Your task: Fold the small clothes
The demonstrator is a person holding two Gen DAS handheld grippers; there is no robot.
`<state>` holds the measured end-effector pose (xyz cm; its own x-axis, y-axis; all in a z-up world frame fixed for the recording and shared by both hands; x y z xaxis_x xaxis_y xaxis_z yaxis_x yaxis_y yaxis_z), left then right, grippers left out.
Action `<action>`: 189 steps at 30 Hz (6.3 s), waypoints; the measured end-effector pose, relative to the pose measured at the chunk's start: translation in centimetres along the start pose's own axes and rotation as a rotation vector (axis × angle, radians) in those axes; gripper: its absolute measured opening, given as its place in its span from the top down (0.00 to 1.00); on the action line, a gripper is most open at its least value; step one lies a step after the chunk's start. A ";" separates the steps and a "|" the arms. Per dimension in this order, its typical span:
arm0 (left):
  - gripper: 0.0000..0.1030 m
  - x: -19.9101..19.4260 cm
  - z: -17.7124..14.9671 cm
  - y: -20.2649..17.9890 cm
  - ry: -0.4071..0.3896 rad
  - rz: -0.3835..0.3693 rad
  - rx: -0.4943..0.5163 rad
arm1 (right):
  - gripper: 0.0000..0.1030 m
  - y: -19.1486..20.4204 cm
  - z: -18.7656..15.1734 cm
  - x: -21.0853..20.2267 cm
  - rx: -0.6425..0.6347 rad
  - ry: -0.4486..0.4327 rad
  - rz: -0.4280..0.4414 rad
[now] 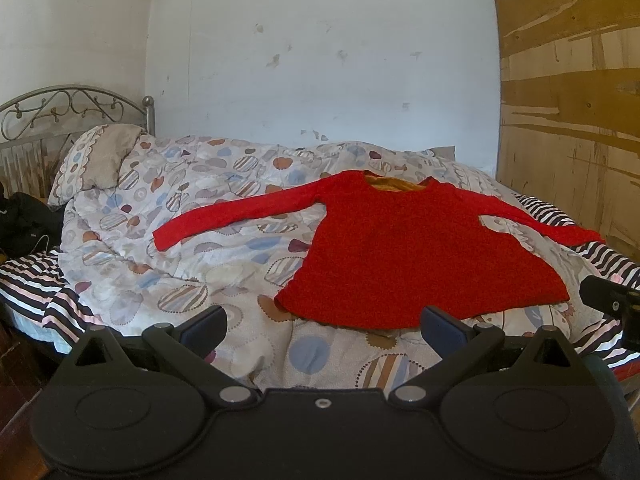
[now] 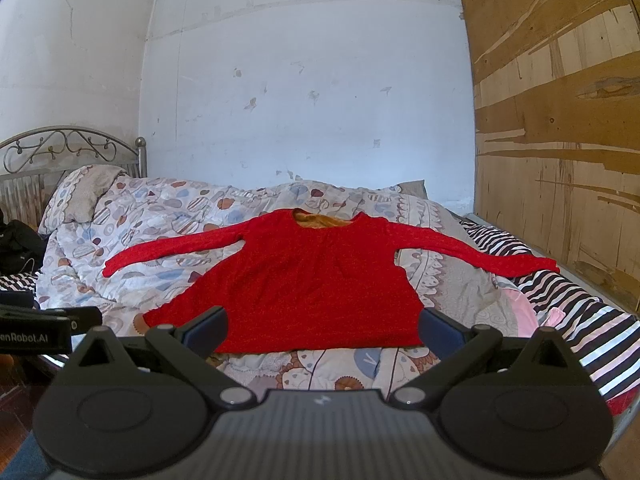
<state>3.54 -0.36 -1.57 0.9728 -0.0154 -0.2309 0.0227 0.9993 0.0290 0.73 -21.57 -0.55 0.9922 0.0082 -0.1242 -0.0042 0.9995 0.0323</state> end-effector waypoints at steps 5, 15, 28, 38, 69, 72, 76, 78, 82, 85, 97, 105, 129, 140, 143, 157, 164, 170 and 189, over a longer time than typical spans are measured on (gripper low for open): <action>0.01 0.0 -0.1 0.0 0.000 -0.003 -0.002 | 0.00 0.0 0.0 0.0 -0.001 0.003 0.001; 0.01 0.0 -0.2 0.1 0.000 -0.012 -0.003 | 0.00 -0.2 -0.2 0.2 0.005 0.006 -0.036; 0.01 0.3 -0.3 0.2 0.009 -0.009 0.001 | 0.00 0.0 -0.2 0.4 -0.005 0.010 -0.023; 0.01 3.1 -0.1 -0.4 0.066 -0.046 0.036 | 0.00 -0.4 -0.9 0.6 0.005 0.002 -0.050; 0.01 28.7 3.6 -5.5 0.227 -0.096 0.117 | 0.00 -18.2 -1.5 17.0 0.283 0.105 -0.379; 0.01 30.7 3.6 -5.8 0.231 -0.086 0.115 | 0.00 -21.4 -0.5 19.3 0.331 0.063 -0.346; 0.01 34.1 4.1 -6.8 0.240 -0.061 0.091 | 0.00 -26.1 0.6 23.8 0.305 0.056 -0.304; 0.00 35.4 4.2 -7.4 0.240 -0.056 0.082 | 0.00 -28.9 0.9 26.2 0.325 0.085 -0.290; 0.01 37.3 3.8 -8.4 0.249 -0.054 0.084 | 0.00 -34.8 0.4 30.3 0.371 0.118 -0.355; 0.00 37.9 3.1 -8.7 0.258 -0.063 0.093 | 0.00 -38.8 -0.2 33.0 0.411 0.159 -0.418; 0.01 37.2 1.3 -6.5 0.294 -0.059 0.136 | 0.14 -50.0 -5.1 37.6 0.785 0.137 -0.620; 0.01 36.0 2.5 -4.6 0.287 -0.007 0.045 | 0.70 -51.0 -6.4 38.7 0.809 0.095 -0.699; 0.01 33.1 5.0 2.3 0.207 0.050 -0.146 | 0.93 -21.2 20.0 44.5 0.120 -0.169 -0.034; 0.01 32.0 3.8 7.2 0.242 0.153 -0.213 | 0.93 3.9 11.4 45.3 -0.351 0.021 0.327; 0.01 31.4 3.4 8.2 0.246 0.182 -0.222 | 0.93 8.2 6.3 44.3 -0.463 0.092 0.398; 0.01 33.3 4.4 6.7 0.222 0.154 -0.201 | 0.10 2.8 0.9 39.1 -0.483 0.161 0.361; 0.01 40.4 6.0 1.9 0.116 0.120 -0.175 | 0.06 -8.5 0.8 40.2 -0.424 0.203 0.001; 0.01 45.8 4.5 -1.5 0.142 0.141 -0.118 | 0.26 -14.9 -1.0 44.7 -0.394 0.246 -0.170; 0.00 46.9 0.6 -0.8 0.148 0.101 -0.207 | 0.88 -15.8 -3.4 50.5 -0.415 0.273 -0.192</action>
<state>49.28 -1.91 -11.87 0.9231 0.0750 -0.3771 -0.1354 0.9814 -0.1363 50.52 -36.86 -10.67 0.9115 -0.2239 -0.3451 0.0708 0.9118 -0.4045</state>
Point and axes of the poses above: each gripper's, at about its wrist camera, not at the fingertips, and x roughly the way its jaws point, y to its left, z to its top, the point moved 4 cm from there along x, roughly the way its jaws point, and after that the axes turned 8 degrees about -y, right-handed, at the moved point
